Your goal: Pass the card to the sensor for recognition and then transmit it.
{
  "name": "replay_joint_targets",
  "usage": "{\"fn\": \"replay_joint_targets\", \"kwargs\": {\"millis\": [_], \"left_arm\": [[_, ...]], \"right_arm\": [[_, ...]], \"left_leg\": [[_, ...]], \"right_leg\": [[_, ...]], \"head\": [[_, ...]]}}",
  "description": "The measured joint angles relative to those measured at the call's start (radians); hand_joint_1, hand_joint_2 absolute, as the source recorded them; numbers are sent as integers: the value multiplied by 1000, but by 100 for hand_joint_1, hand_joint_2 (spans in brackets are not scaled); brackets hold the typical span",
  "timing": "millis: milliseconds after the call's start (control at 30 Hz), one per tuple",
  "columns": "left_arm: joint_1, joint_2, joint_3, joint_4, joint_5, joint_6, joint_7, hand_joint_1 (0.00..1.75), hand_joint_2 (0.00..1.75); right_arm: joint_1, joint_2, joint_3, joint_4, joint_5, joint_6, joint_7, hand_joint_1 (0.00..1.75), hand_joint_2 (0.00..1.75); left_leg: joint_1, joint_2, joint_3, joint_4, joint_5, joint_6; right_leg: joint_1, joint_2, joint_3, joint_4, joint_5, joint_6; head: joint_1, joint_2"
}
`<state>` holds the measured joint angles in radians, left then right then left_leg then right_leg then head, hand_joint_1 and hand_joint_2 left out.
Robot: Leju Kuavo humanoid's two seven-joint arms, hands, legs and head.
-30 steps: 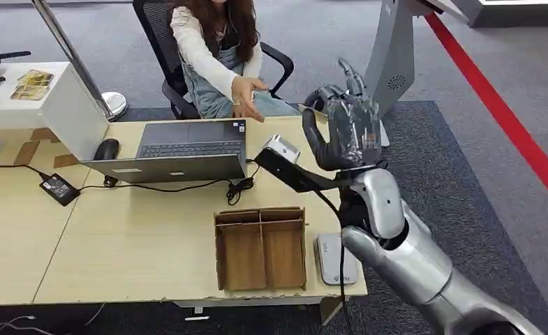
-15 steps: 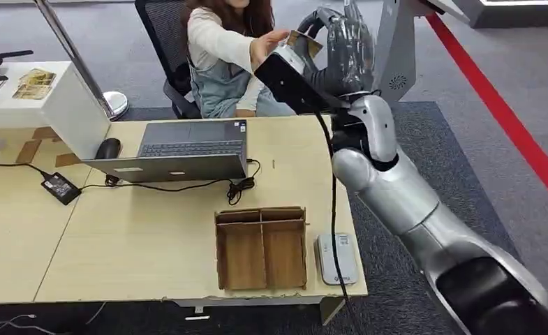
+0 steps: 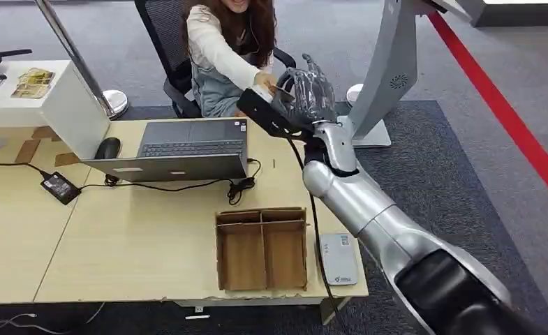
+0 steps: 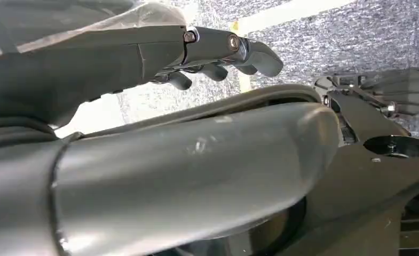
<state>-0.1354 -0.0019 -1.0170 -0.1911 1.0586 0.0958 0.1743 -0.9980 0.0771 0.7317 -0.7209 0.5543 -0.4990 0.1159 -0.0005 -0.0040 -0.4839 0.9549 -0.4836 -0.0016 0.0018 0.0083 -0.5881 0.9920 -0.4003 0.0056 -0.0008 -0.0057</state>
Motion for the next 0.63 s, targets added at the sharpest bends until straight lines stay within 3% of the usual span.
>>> {"fn": "replay_joint_targets", "kwargs": {"millis": [100,133,433,633], "left_arm": [[1,1,0,0,0,0,2,0,0],[1,1,0,0,0,0,3,0,0],[1,3,0,0,14,0,7,0,0],[4,5,1,0,40,-2,12,0,0]], "right_arm": [[0,19,1,48,-7,-2,-10,175,175],[0,25,2,59,-8,-2,-13,0,175],[1,52,0,98,-103,-14,-86,0,175],[75,30,-31,-39,-384,48,-166,0,175]], "left_leg": [[0,0,-2,0,0,0],[0,-1,-4,0,0,0],[0,1,-4,0,-2,0],[-2,1,1,0,-1,0]], "right_leg": [[0,0,-2,0,0,0],[0,0,-4,0,0,0],[0,1,-4,0,-2,0],[1,1,-1,-1,-1,0]], "head": [[0,0],[0,0],[0,0],[0,0]]}}
